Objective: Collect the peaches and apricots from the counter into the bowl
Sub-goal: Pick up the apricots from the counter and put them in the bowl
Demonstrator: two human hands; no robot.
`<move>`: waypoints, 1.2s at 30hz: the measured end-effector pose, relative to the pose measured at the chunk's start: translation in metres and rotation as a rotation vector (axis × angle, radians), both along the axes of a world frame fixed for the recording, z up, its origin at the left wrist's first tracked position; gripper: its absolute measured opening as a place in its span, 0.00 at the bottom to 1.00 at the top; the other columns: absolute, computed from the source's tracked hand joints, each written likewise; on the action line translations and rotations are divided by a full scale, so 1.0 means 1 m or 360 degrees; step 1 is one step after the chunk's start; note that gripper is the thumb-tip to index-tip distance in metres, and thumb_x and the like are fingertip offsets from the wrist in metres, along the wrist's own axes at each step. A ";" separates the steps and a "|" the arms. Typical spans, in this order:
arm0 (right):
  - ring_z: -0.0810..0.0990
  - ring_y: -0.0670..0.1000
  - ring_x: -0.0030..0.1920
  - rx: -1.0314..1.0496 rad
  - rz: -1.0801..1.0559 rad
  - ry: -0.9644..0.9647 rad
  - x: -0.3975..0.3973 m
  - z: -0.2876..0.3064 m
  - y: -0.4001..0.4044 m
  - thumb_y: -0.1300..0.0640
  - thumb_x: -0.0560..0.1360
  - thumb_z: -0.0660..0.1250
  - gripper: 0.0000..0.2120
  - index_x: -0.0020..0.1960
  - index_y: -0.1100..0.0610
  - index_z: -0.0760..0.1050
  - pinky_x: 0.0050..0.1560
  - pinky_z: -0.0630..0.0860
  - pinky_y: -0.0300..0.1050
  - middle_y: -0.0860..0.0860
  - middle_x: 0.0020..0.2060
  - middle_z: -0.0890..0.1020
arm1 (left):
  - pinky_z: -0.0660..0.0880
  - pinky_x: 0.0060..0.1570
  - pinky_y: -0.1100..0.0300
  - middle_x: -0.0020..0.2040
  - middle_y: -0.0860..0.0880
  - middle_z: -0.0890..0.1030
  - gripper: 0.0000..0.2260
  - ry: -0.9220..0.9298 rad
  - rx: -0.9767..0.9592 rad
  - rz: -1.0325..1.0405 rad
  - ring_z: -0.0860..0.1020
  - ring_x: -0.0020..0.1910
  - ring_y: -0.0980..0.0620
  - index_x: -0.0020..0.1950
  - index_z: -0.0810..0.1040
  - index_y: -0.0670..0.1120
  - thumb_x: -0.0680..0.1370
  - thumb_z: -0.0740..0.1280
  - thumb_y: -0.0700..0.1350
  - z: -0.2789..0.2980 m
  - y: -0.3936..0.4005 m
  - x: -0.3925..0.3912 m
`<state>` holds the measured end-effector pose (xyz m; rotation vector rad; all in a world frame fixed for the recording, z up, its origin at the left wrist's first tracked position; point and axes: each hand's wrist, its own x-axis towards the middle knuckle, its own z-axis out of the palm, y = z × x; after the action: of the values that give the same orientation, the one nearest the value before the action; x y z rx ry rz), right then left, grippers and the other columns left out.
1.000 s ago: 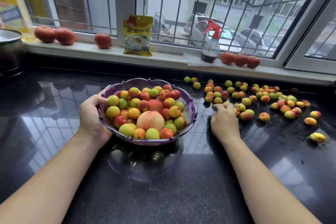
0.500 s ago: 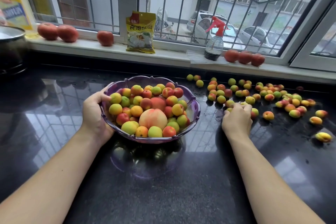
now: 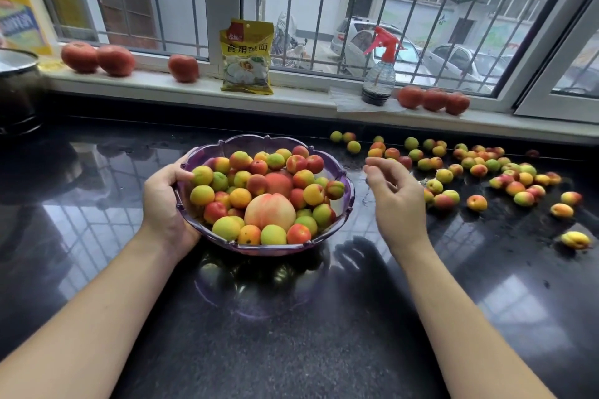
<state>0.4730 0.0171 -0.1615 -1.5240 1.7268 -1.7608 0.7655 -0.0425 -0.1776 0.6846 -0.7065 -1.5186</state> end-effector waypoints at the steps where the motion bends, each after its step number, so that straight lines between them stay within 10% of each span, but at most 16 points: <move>1: 0.81 0.41 0.51 0.0034 -0.0142 -0.0035 -0.007 -0.002 -0.001 0.56 0.80 0.67 0.07 0.55 0.52 0.82 0.48 0.76 0.32 0.44 0.48 0.84 | 0.81 0.60 0.39 0.59 0.39 0.85 0.21 0.0005 0.0005 0.0006 0.84 0.59 0.37 0.63 0.82 0.44 0.76 0.55 0.41 0.000 0.000 0.001; 12: 0.70 0.61 0.71 0.0810 -0.0844 0.0375 -0.067 -0.016 -0.001 0.67 0.77 0.62 0.29 0.76 0.53 0.67 0.70 0.67 0.53 0.55 0.74 0.69 | 0.83 0.58 0.49 0.68 0.44 0.81 0.37 -0.0405 -0.0035 -0.0204 0.83 0.63 0.44 0.80 0.65 0.49 0.70 0.62 0.35 -0.002 0.011 -0.028; 25: 0.78 0.62 0.57 0.1023 -0.1024 0.0721 -0.071 -0.026 -0.012 0.61 0.80 0.64 0.15 0.66 0.53 0.76 0.47 0.66 0.46 0.53 0.67 0.72 | 0.76 0.67 0.36 0.73 0.41 0.75 0.38 -0.0507 -0.0011 -0.0103 0.81 0.66 0.41 0.82 0.64 0.47 0.70 0.64 0.38 0.000 0.010 -0.025; 36: 0.80 0.45 0.51 0.0147 -0.0529 0.0009 -0.063 -0.004 -0.001 0.51 0.79 0.70 0.11 0.60 0.53 0.80 0.43 0.72 0.29 0.48 0.52 0.83 | 0.82 0.60 0.43 0.65 0.43 0.82 0.26 -0.0526 -0.0040 -0.0143 0.85 0.61 0.43 0.77 0.69 0.49 0.80 0.58 0.33 -0.006 0.007 -0.025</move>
<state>0.4102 0.0164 -0.1654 -1.2622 2.1327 -1.7915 0.7402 -0.0359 -0.1834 0.9062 -1.0150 -1.4908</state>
